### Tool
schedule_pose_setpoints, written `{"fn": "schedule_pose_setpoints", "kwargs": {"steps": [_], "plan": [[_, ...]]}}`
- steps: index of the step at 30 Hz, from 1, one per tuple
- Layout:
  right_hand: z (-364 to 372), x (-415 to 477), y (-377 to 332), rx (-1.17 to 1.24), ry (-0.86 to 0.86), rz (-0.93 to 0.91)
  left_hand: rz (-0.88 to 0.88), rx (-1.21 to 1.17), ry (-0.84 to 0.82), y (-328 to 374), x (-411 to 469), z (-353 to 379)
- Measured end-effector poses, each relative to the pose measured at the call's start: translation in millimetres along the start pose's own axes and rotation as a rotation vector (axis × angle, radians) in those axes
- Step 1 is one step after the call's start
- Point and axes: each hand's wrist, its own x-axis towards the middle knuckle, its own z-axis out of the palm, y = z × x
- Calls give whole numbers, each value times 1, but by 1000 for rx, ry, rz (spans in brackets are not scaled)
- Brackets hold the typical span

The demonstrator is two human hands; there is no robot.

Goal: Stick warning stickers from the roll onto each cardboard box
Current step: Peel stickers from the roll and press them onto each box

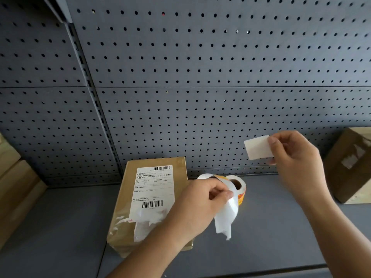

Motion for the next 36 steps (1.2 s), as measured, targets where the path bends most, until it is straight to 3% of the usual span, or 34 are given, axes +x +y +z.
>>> {"fn": "schedule_pose_setpoints", "kwargs": {"steps": [4, 7, 11, 14, 17, 21, 23, 25, 26, 30, 33, 36], "plan": [[8, -21, -15, 88, -10, -66, 56, 73, 93, 5, -3, -9], [20, -43, -24, 80, -68, -212, -24, -329, 58, 12, -4, -16], [38, -67, -26, -38, -132, -558, -144, -814, 38, 18, -10, -30], [53, -77, -25, -67, -202, -660, -174, -956, 86, 15, -14, -42], [62, -81, -23, -42, -313, -692, -178, -890, 186, 7, -18, -50], [66, -84, -34, 93, -447, -521, -178, -749, 306, -7, -24, -66], [71, -83, -45, 260, -456, -191, -189, -685, 303, -12, -28, -76], [81, -77, -51, 398, -593, 173, -202, -632, 275, -16, -32, -86], [86, -74, -52, 400, -675, 264, -206, -613, 254, -19, -34, -90], [108, -72, -60, 469, -817, 423, -217, -584, 207, -32, -39, -106], [123, -70, -62, 452, -827, 419, -220, -522, 223, -43, -39, -118], [142, -65, -64, 384, -803, 378, -177, -304, 310, -57, -35, -131]]}}
